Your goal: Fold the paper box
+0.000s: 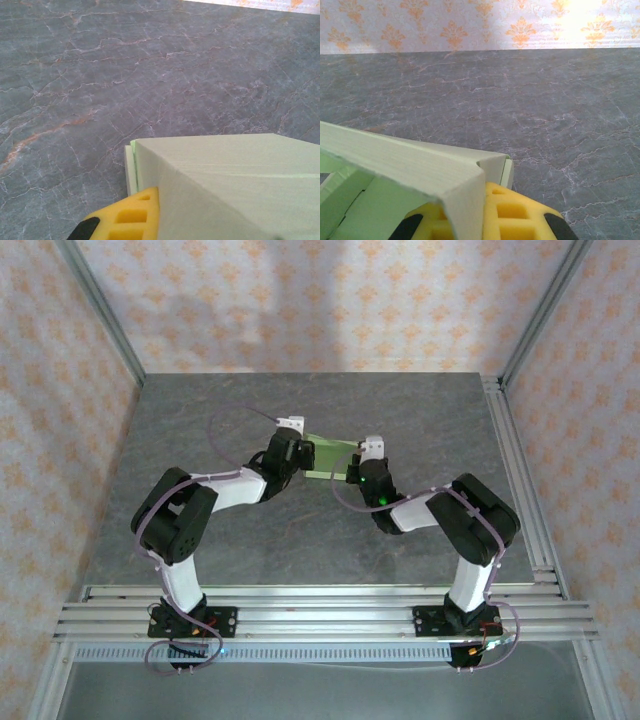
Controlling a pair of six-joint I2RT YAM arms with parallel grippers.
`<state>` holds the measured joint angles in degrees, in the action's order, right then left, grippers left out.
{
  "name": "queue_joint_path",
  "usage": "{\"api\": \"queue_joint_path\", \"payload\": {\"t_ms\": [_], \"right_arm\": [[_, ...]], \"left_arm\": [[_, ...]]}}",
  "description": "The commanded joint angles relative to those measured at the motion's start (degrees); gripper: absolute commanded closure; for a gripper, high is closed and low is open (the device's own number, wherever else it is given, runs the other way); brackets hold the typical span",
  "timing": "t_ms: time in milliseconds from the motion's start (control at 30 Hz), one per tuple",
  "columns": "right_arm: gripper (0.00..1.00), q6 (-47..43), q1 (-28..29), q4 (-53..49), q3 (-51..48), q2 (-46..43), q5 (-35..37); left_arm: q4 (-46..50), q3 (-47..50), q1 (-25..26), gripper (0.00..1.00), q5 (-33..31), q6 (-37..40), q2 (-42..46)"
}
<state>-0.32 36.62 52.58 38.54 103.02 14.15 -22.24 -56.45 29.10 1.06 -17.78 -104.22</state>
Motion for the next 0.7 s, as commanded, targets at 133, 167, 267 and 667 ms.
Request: {"api": "queue_joint_path", "payload": {"t_ms": [133,167,267,667], "right_arm": [[1.0,2.68,2.79,2.49,-1.46,0.36,-2.38],[1.0,2.74,3.01,2.79,-1.61,0.95,-2.14],[1.0,4.32,3.19,4.95,-2.58,2.89,-2.09],[0.69,2.5,3.24,7.62,-4.16,1.09,-3.27]], "left_arm": [[3.48,4.76,1.14,1.0,-0.48,-2.47,0.15],[3.22,5.17,1.14,1.0,-0.62,-2.55,0.14],[2.57,6.24,1.13,1.0,-0.8,-2.96,-0.34],[1.12,8.39,1.22,1.0,-1.47,-3.7,-1.08]]}}
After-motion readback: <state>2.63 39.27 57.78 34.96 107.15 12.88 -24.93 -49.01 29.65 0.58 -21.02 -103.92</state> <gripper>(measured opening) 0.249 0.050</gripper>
